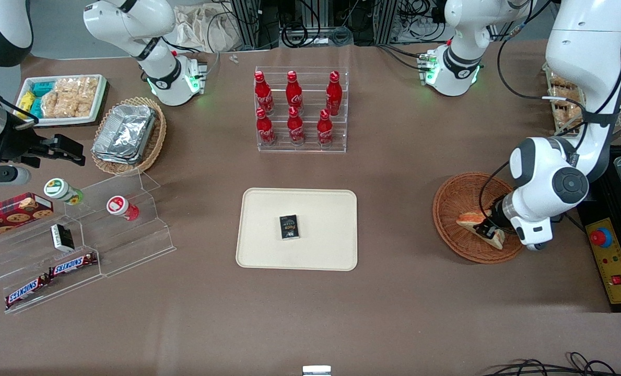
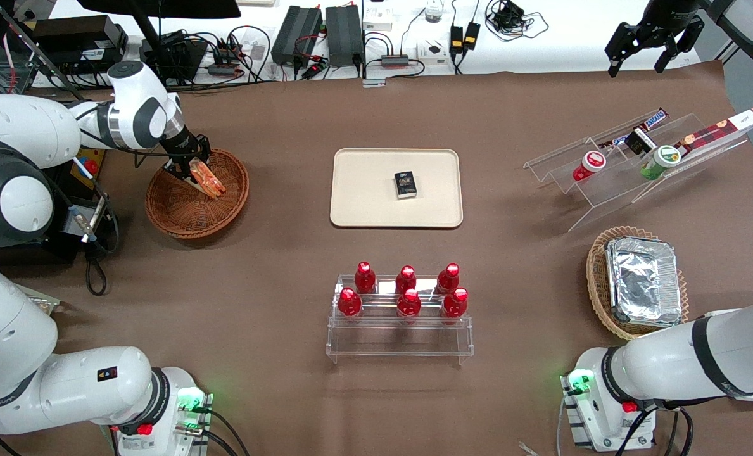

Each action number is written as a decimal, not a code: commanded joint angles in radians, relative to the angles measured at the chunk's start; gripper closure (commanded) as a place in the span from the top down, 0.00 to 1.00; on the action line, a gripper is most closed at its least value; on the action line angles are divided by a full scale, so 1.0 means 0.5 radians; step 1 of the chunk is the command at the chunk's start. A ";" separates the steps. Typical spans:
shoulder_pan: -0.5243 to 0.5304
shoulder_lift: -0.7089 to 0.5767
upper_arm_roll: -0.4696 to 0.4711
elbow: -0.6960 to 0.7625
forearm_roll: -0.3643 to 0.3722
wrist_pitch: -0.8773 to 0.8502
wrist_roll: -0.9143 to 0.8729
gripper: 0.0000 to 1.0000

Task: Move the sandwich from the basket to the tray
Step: 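Lift the sandwich up out of the basket with the left gripper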

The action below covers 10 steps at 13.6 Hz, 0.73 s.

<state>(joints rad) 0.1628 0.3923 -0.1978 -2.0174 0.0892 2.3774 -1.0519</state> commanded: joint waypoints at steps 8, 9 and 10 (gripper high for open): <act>-0.016 -0.005 -0.122 0.745 0.082 -0.827 -0.001 0.00; -0.016 0.013 -0.175 0.886 0.079 -0.949 0.014 0.00; -0.031 0.043 -0.233 1.021 0.079 -1.066 0.066 0.00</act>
<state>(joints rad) 0.1600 0.3813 -0.2717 -1.6478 0.1163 1.9611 -1.0444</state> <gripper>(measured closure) 0.806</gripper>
